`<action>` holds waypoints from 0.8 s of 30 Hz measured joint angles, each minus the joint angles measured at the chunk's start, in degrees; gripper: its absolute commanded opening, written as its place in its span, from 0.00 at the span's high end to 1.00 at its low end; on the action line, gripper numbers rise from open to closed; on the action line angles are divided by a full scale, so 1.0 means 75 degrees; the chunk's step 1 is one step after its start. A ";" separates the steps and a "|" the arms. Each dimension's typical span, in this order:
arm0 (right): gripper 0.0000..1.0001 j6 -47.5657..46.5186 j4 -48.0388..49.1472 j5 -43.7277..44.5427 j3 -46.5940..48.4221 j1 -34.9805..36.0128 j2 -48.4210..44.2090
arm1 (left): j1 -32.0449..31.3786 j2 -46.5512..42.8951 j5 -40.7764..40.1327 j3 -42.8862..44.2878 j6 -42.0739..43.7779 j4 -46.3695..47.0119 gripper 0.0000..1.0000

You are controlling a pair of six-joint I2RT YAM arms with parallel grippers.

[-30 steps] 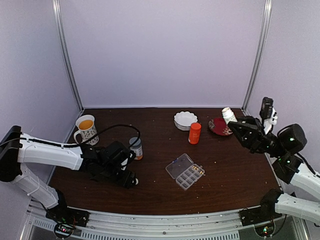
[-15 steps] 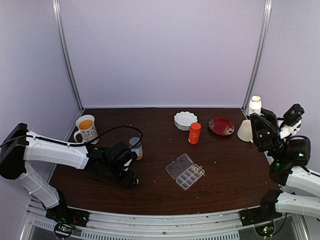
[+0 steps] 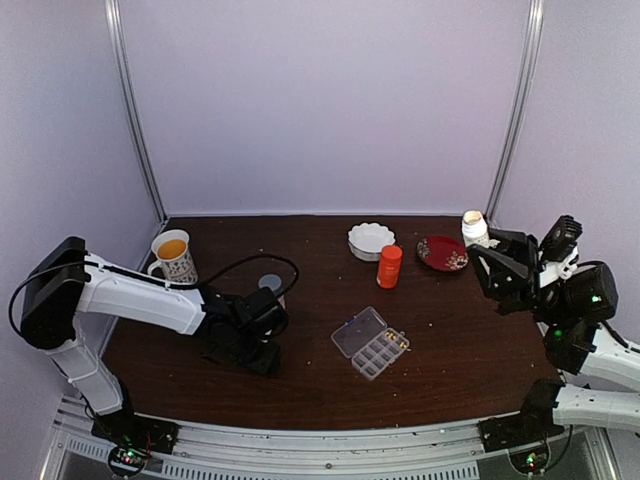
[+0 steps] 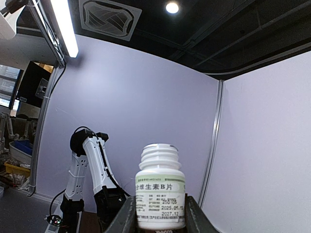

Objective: Sort the pills into containers
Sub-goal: Pick up the lid of the pill bottle from the center of the board.

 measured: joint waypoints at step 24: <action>1.00 -0.0198 -0.0557 0.0230 -0.0632 0.0079 0.0093 | -0.0376 0.0087 -0.0146 0.1177 0.0035 -0.0731 0.76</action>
